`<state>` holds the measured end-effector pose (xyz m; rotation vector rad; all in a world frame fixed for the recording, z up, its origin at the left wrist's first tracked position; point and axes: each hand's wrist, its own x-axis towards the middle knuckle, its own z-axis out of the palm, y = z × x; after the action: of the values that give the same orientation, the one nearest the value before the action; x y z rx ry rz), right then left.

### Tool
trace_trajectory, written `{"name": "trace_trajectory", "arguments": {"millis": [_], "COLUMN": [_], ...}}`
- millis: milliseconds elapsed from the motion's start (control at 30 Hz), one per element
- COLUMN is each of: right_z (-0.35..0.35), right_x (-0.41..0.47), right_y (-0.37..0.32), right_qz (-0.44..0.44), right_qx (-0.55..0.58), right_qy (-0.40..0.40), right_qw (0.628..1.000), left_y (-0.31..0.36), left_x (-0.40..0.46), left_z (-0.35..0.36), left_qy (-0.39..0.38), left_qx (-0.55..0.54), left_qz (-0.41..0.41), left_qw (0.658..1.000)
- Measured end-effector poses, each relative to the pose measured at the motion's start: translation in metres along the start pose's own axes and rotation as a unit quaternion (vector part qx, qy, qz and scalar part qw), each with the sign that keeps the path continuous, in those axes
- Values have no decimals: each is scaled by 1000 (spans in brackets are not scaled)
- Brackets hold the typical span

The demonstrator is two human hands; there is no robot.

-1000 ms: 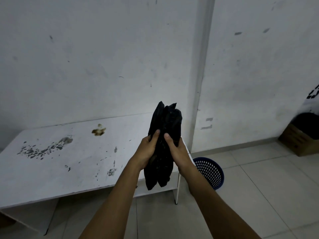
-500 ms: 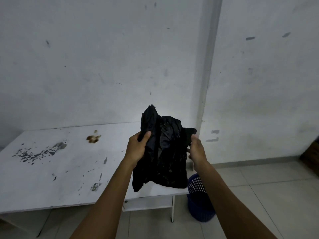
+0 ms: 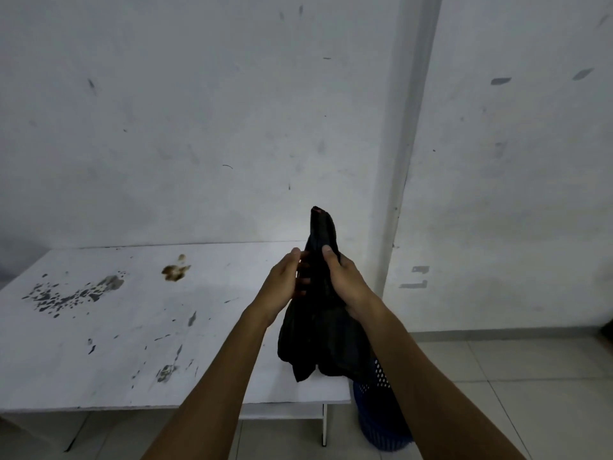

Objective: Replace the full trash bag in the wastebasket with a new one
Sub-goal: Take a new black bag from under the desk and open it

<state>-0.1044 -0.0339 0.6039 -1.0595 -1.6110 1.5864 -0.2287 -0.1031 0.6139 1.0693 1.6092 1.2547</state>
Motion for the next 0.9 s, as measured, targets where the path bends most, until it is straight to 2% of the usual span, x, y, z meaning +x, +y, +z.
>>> {"name": "trace_trajectory", "arguments": {"millis": [233,300,367,467,600,733,833,900], "right_z": [-12,-13,-19,-39,-71,-88,-94,-95], "right_x": [5,7,10,19,30,36,34,25], "right_y": [-13,-15,-18,-23,-28,-44,-55,-60], "right_qz": [-16,-28,-51,-50,-18,-53,-88,-86], "right_qx": [-9,-14,-29,-74,-34,-23,-51,-61], "right_qy": [-59,-54,3,146,252,278,265,229], "right_qw": [998,998,998,985,967,959,959,968], "left_y": [7,11,12,13,21,34,43,46], "left_x": [21,24,26,26,31,34,35,36], "left_z": [2,2,-4,-22,-46,-50,-44,-38], "left_qy": [50,71,88,114,107,87,68,60], "left_qx": [64,75,72,70,120,187,200,202], "left_qz": [68,92,94,100,111,137,150,153], "left_qw": [994,990,989,986,981,969,966,966]}}
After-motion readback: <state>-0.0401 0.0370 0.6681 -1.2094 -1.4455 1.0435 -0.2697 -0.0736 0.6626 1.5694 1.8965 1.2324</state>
